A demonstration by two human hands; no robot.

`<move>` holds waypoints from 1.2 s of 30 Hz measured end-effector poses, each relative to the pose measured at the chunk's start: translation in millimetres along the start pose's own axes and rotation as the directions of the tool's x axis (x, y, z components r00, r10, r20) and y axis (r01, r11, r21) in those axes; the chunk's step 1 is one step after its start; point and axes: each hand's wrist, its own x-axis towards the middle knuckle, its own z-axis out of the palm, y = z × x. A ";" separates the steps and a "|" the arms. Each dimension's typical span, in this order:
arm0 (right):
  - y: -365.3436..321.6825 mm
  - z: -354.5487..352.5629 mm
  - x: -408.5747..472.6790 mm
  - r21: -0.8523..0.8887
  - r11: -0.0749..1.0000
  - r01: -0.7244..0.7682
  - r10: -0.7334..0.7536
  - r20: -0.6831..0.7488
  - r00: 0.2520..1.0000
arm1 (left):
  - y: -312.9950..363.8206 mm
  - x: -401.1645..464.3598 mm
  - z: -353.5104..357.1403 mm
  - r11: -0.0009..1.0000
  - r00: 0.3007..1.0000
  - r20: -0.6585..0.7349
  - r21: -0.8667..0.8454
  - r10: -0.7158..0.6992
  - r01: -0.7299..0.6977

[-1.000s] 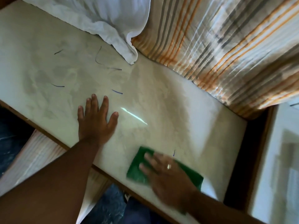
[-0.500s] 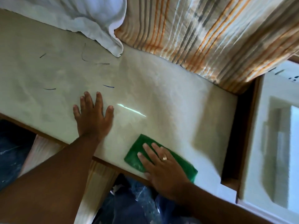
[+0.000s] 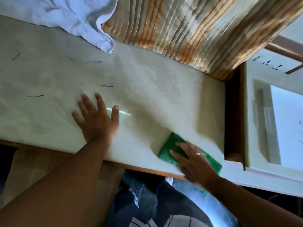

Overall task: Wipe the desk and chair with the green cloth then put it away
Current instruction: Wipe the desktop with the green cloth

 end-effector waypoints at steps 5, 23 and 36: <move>15.8 -19.2 52.5 0.081 0.804 -0.589 0.594 -0.136 0.792 | -5.5 1.1 -0.7 0.998 1.000 0.008 -0.057 0.028 -0.027; -146.3 3.2 196.0 0.009 1.000 0.000 0.001 -0.176 0.984 | -110.7 72.3 -37.3 0.989 0.993 -0.072 -0.108 0.097 -0.105; -114.9 -10.2 275.0 0.142 0.981 -0.134 0.142 -0.049 0.989 | -215.7 121.4 -48.7 0.980 0.978 -0.090 0.050 -0.186 0.190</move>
